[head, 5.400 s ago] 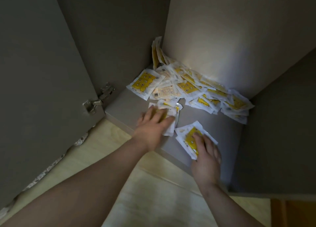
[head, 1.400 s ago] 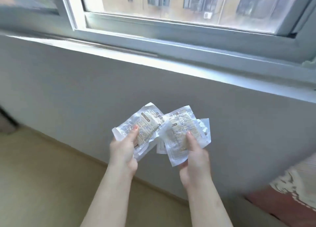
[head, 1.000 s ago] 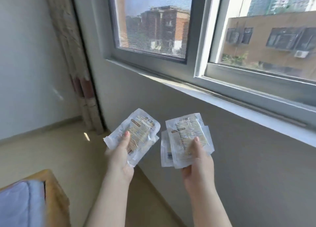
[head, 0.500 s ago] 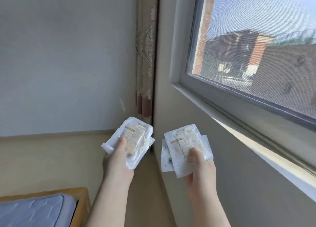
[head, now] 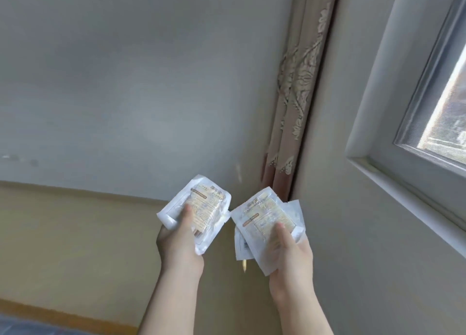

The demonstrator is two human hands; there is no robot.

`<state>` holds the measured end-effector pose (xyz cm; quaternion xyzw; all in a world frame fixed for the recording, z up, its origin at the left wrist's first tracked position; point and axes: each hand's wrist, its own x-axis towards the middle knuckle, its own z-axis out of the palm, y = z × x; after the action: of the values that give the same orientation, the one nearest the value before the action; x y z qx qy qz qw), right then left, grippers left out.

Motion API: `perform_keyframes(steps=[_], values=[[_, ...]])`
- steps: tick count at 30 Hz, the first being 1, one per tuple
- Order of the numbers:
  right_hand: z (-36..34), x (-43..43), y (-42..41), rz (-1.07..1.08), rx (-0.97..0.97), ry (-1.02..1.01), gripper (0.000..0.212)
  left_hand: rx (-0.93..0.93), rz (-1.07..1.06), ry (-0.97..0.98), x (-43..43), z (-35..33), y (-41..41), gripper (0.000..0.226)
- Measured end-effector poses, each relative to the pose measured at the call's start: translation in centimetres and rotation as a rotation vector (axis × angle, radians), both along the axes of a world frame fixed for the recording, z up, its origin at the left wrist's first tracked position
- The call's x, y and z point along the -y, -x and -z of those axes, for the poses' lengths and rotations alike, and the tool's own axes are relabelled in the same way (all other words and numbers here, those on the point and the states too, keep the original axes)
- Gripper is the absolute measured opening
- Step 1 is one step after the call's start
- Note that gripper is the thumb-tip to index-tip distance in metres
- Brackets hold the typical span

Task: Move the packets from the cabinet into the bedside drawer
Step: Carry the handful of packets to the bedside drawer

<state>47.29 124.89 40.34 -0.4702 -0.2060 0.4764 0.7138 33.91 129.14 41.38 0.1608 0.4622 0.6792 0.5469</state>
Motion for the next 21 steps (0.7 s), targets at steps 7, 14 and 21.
perform_keyframes(steps=[7,14,21], values=[[-3.0,-15.3,3.3,0.006,0.039,-0.103,0.018,-0.029,-0.048,-0.165,-14.0,-2.7,2.3,0.009],[-3.4,-28.3,5.3,-0.017,-0.029,-0.111,0.019,-0.065,-0.077,-0.175,-26.9,-3.3,4.2,0.008],[-3.6,-42.7,4.5,-0.171,-0.002,-0.167,0.019,-0.041,-0.199,-0.223,-39.8,-3.2,3.8,0.012]])
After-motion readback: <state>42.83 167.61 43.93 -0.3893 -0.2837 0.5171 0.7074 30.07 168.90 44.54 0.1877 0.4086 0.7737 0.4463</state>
